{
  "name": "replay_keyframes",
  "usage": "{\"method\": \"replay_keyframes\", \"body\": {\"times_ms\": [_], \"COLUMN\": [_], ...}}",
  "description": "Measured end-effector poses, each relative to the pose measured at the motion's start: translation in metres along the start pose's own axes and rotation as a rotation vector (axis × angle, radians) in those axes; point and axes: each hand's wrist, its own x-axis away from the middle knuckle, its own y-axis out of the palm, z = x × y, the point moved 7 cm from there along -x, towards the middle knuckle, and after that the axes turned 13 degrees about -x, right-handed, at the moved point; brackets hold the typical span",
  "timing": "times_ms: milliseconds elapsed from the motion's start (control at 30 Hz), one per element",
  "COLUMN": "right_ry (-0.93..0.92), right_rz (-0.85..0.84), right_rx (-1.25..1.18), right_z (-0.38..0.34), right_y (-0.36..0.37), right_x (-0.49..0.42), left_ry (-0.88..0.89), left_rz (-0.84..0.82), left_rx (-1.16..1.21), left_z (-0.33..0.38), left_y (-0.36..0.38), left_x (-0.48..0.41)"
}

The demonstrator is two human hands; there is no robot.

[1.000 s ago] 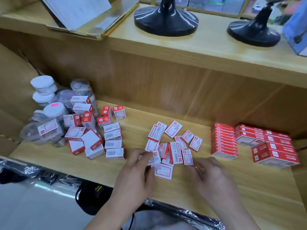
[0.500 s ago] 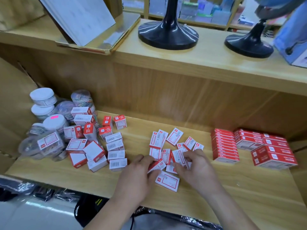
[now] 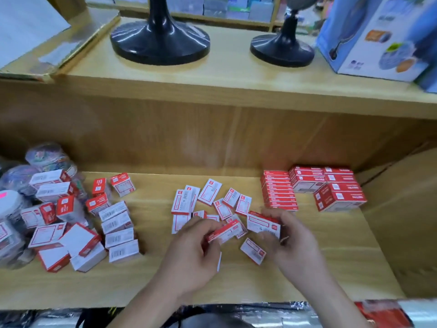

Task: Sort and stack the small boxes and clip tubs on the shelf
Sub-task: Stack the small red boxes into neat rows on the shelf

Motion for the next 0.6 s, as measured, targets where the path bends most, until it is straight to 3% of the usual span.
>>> {"method": "replay_keyframes", "body": {"times_ms": [200, 400, 533, 600], "right_ry": [-0.097, -0.223, -0.173, -0.081], "right_rz": [0.187, 0.214, 0.240, 0.199], "right_rx": [0.164, 0.243, 0.348, 0.236], "right_z": [0.019, 0.045, 0.078, 0.094], "right_y": [-0.072, -0.108, -0.126, -0.129], "right_x": [0.009, 0.006, -0.001, -0.004], "left_ry": [0.107, 0.094, 0.073, 0.091], "left_rz": [-0.092, -0.131, -0.151, -0.117], "left_rx": [-0.046, -0.095, -0.168, -0.233], "left_z": [0.047, 0.071, 0.070, 0.070], "left_y": [0.047, 0.080, 0.096, 0.097], "left_x": [-0.019, -0.037, -0.039, -0.039]}}
